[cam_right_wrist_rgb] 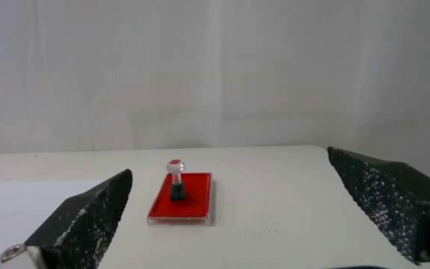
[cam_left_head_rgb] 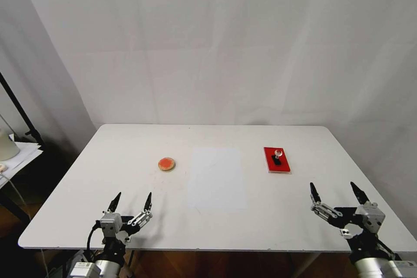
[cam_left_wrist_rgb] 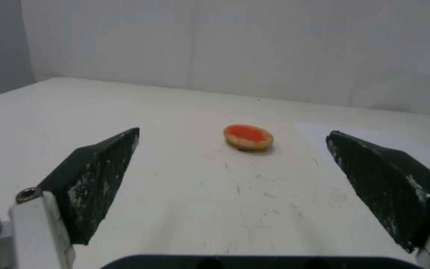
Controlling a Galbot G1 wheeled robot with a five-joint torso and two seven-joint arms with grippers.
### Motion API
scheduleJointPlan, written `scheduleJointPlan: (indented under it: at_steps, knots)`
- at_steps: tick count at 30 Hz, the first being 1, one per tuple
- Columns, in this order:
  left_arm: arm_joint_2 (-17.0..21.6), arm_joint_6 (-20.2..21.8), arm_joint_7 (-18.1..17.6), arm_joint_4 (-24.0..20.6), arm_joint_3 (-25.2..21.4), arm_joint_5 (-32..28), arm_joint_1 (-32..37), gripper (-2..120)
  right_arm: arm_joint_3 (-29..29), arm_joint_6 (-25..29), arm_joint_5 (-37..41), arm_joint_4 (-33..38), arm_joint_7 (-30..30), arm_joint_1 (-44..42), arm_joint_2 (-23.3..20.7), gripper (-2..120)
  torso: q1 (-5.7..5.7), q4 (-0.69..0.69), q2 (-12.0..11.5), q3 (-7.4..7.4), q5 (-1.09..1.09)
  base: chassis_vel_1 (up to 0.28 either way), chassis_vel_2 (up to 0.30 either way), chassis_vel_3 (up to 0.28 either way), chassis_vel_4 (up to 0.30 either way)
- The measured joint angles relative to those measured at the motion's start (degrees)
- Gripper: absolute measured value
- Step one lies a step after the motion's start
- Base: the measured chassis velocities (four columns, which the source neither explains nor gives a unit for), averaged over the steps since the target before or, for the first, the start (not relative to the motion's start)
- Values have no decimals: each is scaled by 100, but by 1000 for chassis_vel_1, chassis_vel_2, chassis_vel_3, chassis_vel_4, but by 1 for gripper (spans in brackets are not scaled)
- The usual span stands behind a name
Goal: Pick up the stamp from the ink pad and place it onto another ink pad.
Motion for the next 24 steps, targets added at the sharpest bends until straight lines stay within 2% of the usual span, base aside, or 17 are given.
scheduleJointPlan:
  at_steps: [16, 20, 23, 24]
  knots:
    - [0, 0, 0, 0, 0, 0, 0, 100, -129, 53, -116, -118, -4, 52, 45, 100, 0, 0, 0, 0, 1, 0, 0, 0, 0]
    - [0, 0, 0, 0, 0, 0, 0, 100, -121, 36, -19, -136, 3, 249, -109, 100, 0, -1, 0, 0, 1, 0, 0, 0, 0]
    - [0, 0, 0, 0, 0, 0, 0, 100, -107, -226, 340, -199, 19, 717, -487, 100, 0, 0, 0, 0, 1, 0, 0, 0, 0]
    - [0, 0, 0, 0, 0, 0, 0, 100, -107, -226, 340, -199, 19, 717, -487, 100, 0, 0, 0, 0, 1, 0, 0, 0, 0]
